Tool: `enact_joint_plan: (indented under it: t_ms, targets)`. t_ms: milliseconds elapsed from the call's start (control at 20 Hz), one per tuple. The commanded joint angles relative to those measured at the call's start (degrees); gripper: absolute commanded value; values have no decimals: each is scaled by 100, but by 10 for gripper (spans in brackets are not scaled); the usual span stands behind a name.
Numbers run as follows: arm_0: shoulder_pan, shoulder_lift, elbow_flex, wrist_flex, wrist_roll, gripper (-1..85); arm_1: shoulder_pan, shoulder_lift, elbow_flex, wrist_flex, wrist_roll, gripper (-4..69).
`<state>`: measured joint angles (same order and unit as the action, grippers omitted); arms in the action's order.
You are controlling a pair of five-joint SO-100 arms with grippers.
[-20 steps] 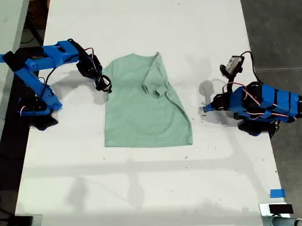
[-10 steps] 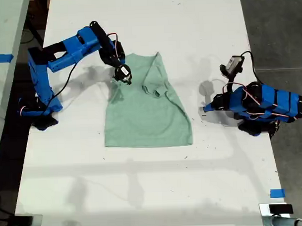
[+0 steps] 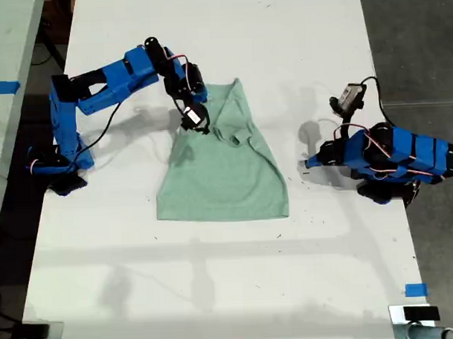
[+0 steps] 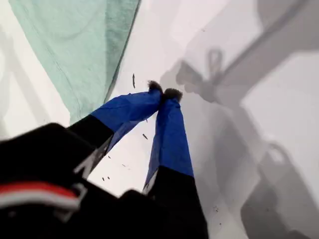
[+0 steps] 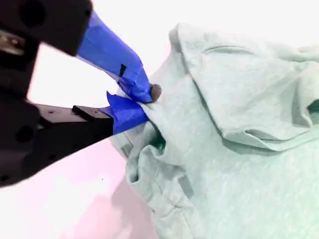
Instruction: Fold t shirt
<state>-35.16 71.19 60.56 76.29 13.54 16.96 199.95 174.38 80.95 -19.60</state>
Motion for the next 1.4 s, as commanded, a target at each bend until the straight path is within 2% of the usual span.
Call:
enact_joint_plan:
  t_ms: [0, 150, 200, 250, 450, 550, 700, 950, 1050, 1200, 1350]
  targets:
    - [237, -308, -422, -316, 62, -1, 79, 62, 237, -149, -62, 14]
    - [308, -773, -422, -404, 70, 7, 79, 62, 237, -149, -70, 14]
    - [334, -844, -422, -413, 123, 79, 79, 62, 237, -149, -79, 14]
    - [369, -853, -422, -431, 202, 217, 79, 62, 237, -149, -79, 14]
    - [360, -721, -422, -352, 431, 261, 79, 62, 237, -149, -88, 14]
    - [290, -475, -396, -220, 483, 253, 79, 62, 237, -149, -97, 14]
    - [88, 668, 18, 387, 70, 211, 79, 62, 237, -149, -97, 14]
    - [-589, 3779, 2628, 589, -554, 126, 79, 62, 237, -149, -97, 14]
    - [-844, 5238, 4201, 422, -791, 36, 79, 62, 237, -149, -97, 14]
    - [-958, 7330, 6899, -229, -1292, 18, 79, 62, 237, -149, -97, 14]
    - [-545, 8991, 8921, -659, -1854, 5, 88, 62, 237, -149, -88, 14]
